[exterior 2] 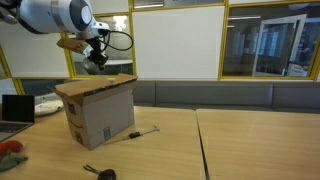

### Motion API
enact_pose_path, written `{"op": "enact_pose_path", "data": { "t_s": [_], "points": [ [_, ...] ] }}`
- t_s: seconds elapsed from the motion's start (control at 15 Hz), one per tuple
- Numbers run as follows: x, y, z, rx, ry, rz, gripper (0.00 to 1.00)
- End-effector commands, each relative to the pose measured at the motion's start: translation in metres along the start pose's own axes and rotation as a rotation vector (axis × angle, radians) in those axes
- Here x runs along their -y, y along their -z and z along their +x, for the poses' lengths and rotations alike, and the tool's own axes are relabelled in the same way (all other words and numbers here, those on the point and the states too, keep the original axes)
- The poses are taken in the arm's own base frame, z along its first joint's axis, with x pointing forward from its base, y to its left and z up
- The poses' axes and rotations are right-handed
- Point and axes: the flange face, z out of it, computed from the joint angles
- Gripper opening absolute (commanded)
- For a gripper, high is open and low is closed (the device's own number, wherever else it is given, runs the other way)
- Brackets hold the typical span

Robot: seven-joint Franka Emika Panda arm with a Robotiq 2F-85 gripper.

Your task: Put the objects on the table in the box

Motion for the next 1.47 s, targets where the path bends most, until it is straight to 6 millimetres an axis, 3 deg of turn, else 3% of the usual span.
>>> {"op": "enact_pose_path", "data": {
  "t_s": [0.0, 0.33, 0.4, 0.47, 0.6, 0.73, 1.07, 1.13, 1.4],
  "points": [
    [0.019, -0.032, 0.013, 0.043, 0.024, 0.076, 0.1],
    [0.016, -0.084, 0.015, 0.138, 0.016, 0.1, 0.1],
    [0.014, -0.091, 0.017, 0.151, 0.008, 0.1, 0.17],
    [0.013, -0.097, 0.016, 0.166, 0.004, 0.099, 0.41],
    [0.01, -0.106, 0.018, 0.184, -0.002, 0.094, 0.44],
    [0.008, -0.11, 0.02, 0.195, -0.004, 0.088, 0.59],
    [0.004, -0.103, 0.026, 0.198, -0.013, 0.081, 0.96],
    [0.003, -0.099, 0.026, 0.197, -0.013, 0.072, 1.0],
    [-0.017, -0.064, 0.024, 0.142, -0.026, 0.018, 1.0]
  ]
}}
